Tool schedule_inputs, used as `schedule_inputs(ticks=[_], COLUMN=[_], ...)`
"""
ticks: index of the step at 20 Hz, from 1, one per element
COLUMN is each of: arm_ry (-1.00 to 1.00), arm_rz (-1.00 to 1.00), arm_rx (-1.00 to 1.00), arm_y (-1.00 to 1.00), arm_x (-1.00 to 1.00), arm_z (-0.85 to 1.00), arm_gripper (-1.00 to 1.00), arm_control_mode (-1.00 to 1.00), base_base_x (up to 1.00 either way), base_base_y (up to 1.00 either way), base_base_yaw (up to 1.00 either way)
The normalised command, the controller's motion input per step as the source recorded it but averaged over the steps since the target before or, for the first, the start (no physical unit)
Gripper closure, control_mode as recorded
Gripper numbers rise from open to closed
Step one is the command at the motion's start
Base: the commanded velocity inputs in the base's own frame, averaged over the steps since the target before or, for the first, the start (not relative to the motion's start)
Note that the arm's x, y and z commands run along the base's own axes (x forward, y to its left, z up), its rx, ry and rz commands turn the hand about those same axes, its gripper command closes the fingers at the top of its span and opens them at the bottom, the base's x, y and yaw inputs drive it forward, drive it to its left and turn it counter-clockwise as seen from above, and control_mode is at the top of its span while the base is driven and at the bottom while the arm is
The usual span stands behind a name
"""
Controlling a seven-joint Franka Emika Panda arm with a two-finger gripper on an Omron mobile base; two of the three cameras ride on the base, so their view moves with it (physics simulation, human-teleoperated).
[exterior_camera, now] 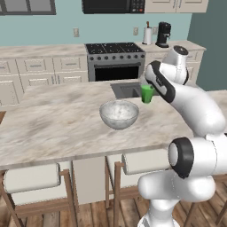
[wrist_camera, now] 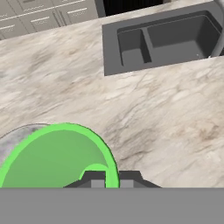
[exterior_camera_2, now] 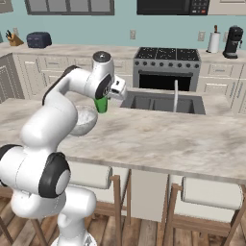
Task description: Place the cup inside the bowl on the dining table and move the bowl to any counter.
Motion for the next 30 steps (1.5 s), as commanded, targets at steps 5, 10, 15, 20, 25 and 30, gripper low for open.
schedule_inputs(ticks=[5,10,15,20,25,30], arm_ry=[0.00,0.00,0.00,0.00,0.00,0.00], arm_rz=[-0.02,-0.01,-0.01,-0.03,-0.03,0.00], arm_rx=[0.00,0.00,0.00,0.01,0.00,0.00], arm_y=[0.32,0.36,0.39,0.40,0.25,0.01], arm_x=[-0.24,-0.25,-0.15,-0.01,0.00,0.00], arm_z=[0.04,0.00,0.02,0.07,0.00,0.00], arm_gripper=[1.00,1.00,1.00,1.00,1.00,1.00], arm_control_mode=[-1.00,-1.00,-1.00,-1.00,-1.00,-1.00], base_base_x=[0.00,0.00,0.00,0.00,0.00,0.00], base_base_y=[0.00,0.00,0.00,0.00,0.00,0.00], base_base_yaw=[0.00,0.00,0.00,0.00,0.00,0.00])
